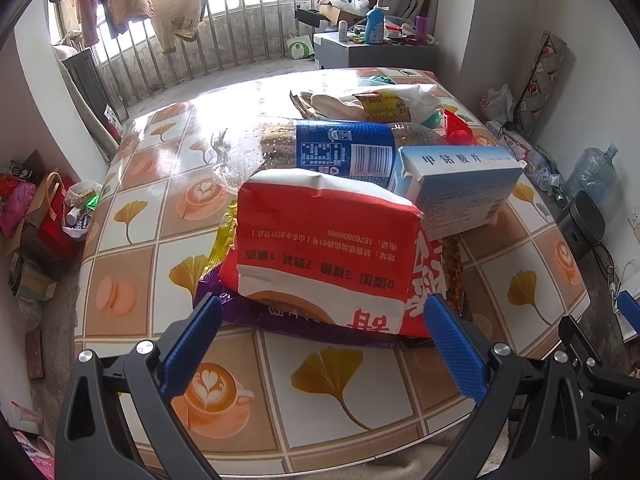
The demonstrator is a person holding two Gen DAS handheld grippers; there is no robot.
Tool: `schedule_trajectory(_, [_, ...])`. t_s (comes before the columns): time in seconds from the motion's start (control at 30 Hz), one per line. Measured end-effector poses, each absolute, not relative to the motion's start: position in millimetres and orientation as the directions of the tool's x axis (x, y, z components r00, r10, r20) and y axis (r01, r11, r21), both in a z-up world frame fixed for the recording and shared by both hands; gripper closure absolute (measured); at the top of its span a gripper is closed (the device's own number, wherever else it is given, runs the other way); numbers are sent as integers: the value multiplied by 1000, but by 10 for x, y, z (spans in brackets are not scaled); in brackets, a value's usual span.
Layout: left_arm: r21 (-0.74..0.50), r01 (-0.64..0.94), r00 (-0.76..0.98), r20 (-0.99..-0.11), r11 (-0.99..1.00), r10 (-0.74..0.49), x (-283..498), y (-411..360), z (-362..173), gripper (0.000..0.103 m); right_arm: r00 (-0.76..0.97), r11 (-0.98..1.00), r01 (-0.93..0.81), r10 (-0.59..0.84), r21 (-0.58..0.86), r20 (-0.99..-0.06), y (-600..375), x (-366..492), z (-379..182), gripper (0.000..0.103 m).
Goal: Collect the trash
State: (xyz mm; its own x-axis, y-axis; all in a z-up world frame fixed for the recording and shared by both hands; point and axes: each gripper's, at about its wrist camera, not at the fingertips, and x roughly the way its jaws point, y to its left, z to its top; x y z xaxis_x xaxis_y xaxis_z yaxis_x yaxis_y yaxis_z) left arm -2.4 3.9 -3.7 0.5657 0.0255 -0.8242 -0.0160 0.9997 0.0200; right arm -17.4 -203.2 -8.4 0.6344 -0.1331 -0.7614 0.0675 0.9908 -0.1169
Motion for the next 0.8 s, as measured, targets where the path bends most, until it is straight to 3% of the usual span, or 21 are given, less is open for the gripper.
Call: schedule_trajectory(0.8, [24,-14,563,-826,1000,28,-21,13,-52,4,621,982,70,-180,-174,-763,-2008,-167,-49,8])
